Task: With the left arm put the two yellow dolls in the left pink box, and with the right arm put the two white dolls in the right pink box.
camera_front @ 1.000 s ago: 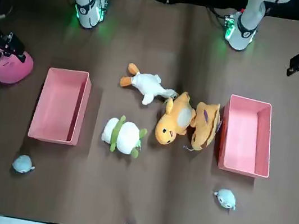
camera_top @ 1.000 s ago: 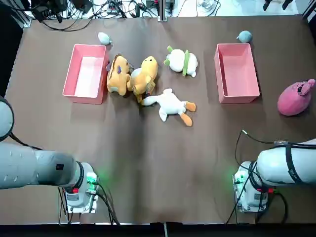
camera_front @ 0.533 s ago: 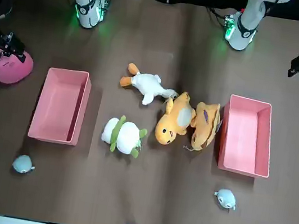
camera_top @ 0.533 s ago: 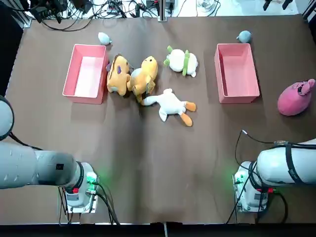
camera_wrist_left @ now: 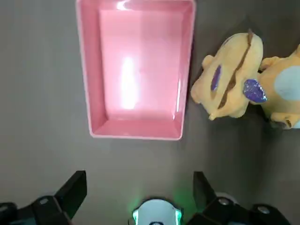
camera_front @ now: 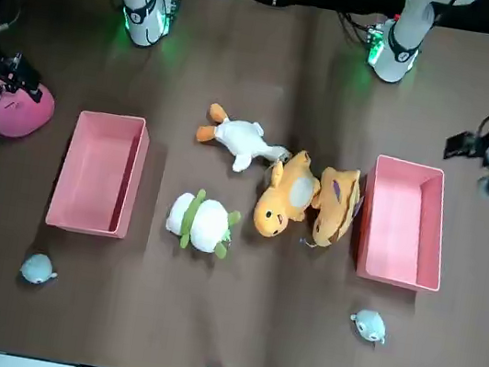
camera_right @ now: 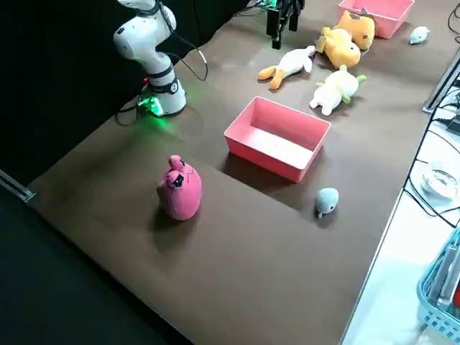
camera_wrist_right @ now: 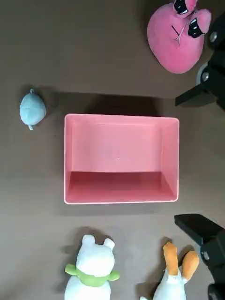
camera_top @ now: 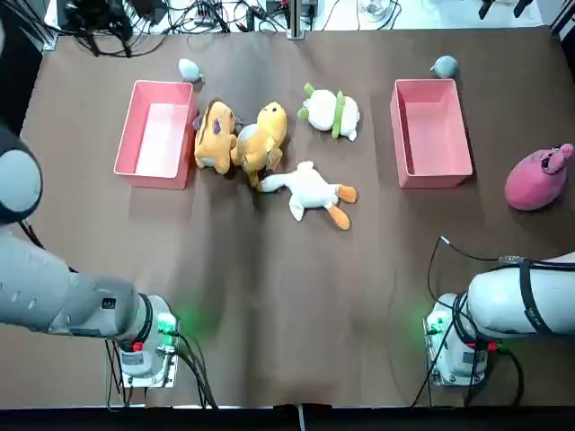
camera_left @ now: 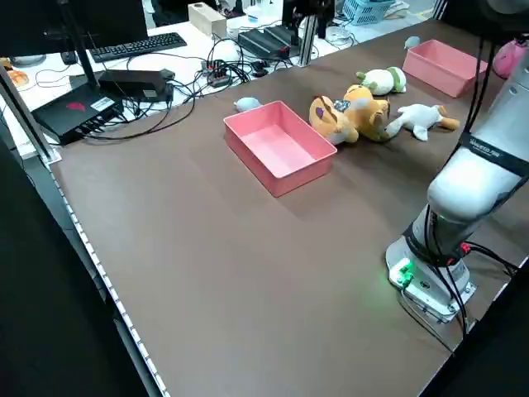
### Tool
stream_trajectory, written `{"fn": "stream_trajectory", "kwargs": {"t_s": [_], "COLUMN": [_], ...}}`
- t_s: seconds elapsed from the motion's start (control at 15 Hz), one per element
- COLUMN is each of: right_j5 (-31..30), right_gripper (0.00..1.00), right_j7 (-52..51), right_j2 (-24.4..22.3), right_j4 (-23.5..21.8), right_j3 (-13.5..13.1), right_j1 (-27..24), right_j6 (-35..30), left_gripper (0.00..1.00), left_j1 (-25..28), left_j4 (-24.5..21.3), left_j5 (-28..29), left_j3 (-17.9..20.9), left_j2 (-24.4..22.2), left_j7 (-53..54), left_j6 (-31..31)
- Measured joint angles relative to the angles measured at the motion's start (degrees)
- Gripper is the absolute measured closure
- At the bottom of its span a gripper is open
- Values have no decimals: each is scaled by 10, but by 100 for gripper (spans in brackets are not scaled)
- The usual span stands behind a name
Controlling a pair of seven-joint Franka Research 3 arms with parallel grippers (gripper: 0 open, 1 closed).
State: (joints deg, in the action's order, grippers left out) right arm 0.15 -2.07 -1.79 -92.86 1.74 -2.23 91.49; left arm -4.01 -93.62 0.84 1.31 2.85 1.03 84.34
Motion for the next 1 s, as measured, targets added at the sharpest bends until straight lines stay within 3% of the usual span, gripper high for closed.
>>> {"fn": "stream_trajectory", "kwargs": {"t_s": [0.4, 0.67, 1.0], "right_j5": [0, 1, 1], "right_gripper": [0, 0, 0], "right_j7": [0, 0, 0], "right_j2": [0, 4, 21], "right_j4": [0, 0, 0], "right_j3": [0, 1, 4], "right_j1": [1, 25, 82], "right_j6": [1, 1, 6], "left_gripper": [0, 8, 10], "left_j1": [-95, -171, -176], "left_j4": [4, 5, 6], "left_j5": [0, 0, 0], "left_j3": [-23, -25, -23], "left_j2": [96, 163, 223], "left_j7": [-2, -15, -13], "left_j6": [62, 120, 178]}}
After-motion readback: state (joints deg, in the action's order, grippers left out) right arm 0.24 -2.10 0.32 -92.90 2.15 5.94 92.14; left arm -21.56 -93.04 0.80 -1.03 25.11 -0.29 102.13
